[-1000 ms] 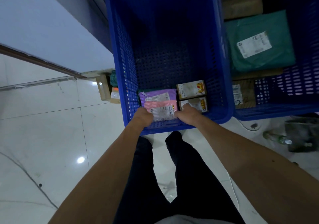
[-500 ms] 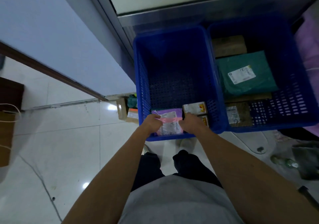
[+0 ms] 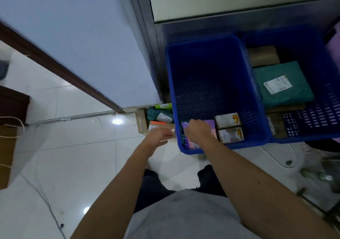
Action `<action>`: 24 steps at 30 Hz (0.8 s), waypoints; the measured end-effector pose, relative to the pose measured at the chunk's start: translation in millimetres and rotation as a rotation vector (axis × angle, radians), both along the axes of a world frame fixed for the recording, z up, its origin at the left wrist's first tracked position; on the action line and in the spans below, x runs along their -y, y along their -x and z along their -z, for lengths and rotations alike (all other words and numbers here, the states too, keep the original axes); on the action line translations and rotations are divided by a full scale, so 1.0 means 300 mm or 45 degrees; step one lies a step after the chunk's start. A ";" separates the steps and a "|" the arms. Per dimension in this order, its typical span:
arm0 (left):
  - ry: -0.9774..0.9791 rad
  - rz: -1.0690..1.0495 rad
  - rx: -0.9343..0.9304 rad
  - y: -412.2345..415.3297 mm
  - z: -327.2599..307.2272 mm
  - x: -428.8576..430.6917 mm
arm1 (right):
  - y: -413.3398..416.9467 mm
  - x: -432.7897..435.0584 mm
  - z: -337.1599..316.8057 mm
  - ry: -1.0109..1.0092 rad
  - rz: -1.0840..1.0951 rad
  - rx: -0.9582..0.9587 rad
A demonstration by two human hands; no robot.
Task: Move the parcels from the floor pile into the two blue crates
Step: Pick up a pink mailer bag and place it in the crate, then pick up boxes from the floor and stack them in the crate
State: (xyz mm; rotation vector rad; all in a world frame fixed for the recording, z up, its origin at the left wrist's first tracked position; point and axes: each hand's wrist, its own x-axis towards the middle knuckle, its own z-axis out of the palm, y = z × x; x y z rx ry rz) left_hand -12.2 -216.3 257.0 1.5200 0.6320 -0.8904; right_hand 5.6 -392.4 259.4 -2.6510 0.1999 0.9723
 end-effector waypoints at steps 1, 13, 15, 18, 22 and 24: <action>-0.006 -0.055 -0.008 -0.014 0.017 -0.066 | 0.009 -0.062 0.011 0.016 0.002 0.000; -0.175 0.046 -0.143 -0.138 0.244 -0.729 | 0.130 -0.602 0.208 0.100 0.140 -0.206; -0.221 0.118 -0.144 -0.162 0.307 -0.772 | 0.125 -0.625 0.269 0.102 0.157 -0.255; -0.263 0.221 -0.149 -0.194 0.421 -0.809 | 0.098 -0.640 0.395 0.060 0.192 -0.353; -0.360 0.344 -0.141 -0.216 0.628 -0.833 | 0.045 -0.646 0.607 0.023 0.218 -0.479; -0.377 0.350 -0.155 -0.224 0.737 -0.826 | 0.018 -0.639 0.732 0.026 0.256 -0.516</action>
